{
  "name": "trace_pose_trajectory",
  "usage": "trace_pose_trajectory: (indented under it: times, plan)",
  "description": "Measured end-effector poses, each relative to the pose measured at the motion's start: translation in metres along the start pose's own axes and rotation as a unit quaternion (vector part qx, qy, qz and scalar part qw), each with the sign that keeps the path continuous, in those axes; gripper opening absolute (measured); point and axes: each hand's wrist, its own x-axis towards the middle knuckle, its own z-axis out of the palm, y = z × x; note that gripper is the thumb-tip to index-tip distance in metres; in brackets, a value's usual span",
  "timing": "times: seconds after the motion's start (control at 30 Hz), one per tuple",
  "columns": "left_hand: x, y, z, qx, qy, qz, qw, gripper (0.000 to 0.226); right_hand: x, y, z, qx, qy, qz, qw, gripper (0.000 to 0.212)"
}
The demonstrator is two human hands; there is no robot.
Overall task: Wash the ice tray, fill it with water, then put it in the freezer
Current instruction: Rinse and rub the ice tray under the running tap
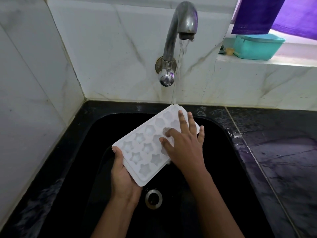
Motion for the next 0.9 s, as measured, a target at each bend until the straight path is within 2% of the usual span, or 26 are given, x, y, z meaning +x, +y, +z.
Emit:
trace_pose_trajectory:
  times: [0.1, 0.27, 0.4, 0.5, 0.63, 0.83, 0.9]
  plan:
    - [-0.002, -0.003, 0.003, 0.018, -0.020, -0.006, 1.000, 0.065, 0.000, -0.002, 0.003, -0.003, 0.003, 0.019, 1.000, 0.035]
    - [-0.003, -0.003, 0.002, -0.002, -0.040, -0.015, 0.999, 0.067, 0.001, 0.000, 0.001, 0.035, 0.034, -0.012, 0.999, 0.028]
    - [-0.004, -0.007, 0.003, -0.005, -0.049, -0.020, 0.999, 0.066, 0.000, 0.004, -0.002, 0.012, 0.060, 0.035, 0.998, 0.030]
    - [-0.004, -0.010, 0.004, -0.003, -0.042, -0.015, 0.999, 0.066, 0.001, 0.001, 0.002, 0.011, 0.035, 0.042, 0.998, 0.035]
    - [0.000, -0.010, -0.001, -0.010, -0.022, 0.007, 1.000, 0.068, 0.002, -0.002, 0.006, 0.051, 0.042, -0.001, 0.998, 0.031]
    - [0.002, -0.014, -0.004, -0.021, 0.022, 0.017, 0.999, 0.073, 0.000, -0.003, 0.004, 0.035, 0.047, 0.044, 0.997, 0.035]
    - [0.002, -0.016, -0.003, -0.016, 0.050, 0.024, 0.998, 0.071, -0.001, -0.006, 0.007, 0.036, 0.049, 0.029, 0.998, 0.035]
